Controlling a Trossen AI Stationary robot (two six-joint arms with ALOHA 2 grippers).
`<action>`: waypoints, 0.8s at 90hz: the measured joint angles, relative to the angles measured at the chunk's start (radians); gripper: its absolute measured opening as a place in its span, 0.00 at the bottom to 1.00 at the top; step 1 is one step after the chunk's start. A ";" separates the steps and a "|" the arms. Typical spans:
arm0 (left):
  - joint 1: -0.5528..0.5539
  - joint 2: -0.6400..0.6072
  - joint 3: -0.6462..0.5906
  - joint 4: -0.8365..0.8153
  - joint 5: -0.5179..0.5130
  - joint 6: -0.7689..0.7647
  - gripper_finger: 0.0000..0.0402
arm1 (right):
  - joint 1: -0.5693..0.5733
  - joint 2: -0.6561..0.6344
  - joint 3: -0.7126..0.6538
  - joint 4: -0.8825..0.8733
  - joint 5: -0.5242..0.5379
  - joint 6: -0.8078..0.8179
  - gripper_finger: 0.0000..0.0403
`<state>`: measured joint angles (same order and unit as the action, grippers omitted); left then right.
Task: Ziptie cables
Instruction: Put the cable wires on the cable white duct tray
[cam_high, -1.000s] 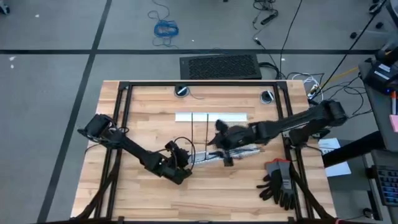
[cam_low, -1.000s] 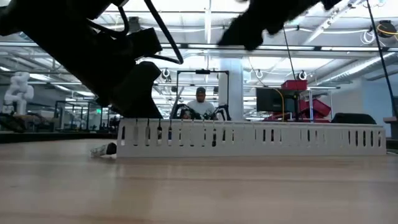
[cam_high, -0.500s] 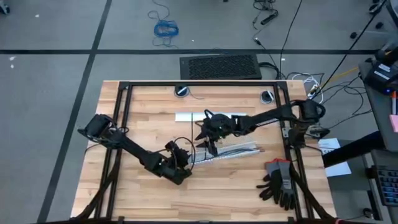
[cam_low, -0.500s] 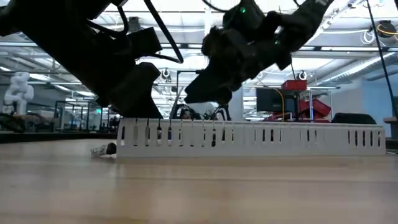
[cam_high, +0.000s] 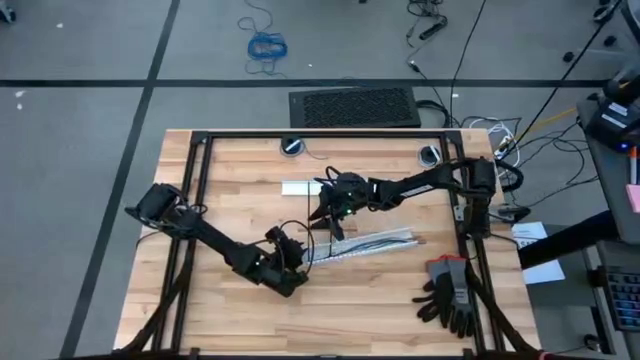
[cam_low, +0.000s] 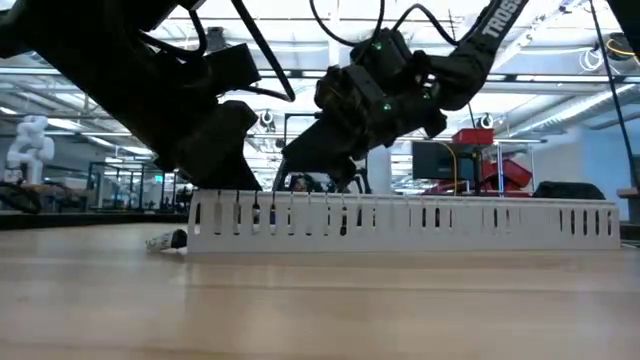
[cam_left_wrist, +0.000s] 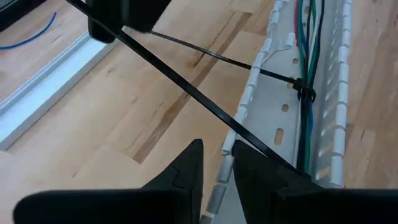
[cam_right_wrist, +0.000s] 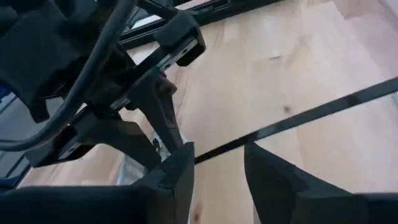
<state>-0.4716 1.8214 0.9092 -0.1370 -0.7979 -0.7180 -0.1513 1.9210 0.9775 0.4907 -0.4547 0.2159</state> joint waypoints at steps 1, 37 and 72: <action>0.000 0.000 0.000 0.000 0.000 0.000 0.21 | 0.000 0.003 0.004 -0.003 -0.002 -0.001 0.28; -0.009 0.000 0.000 0.001 -0.001 -0.008 0.21 | 0.000 0.028 0.061 -0.090 -0.049 -0.049 0.03; -0.010 0.000 0.000 -0.003 -0.001 -0.009 0.21 | 0.006 0.016 0.061 -0.195 -0.038 -0.046 0.00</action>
<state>-0.4820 1.8214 0.9092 -0.1397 -0.7986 -0.7274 -0.1450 1.9373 1.0382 0.2954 -0.4931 0.1702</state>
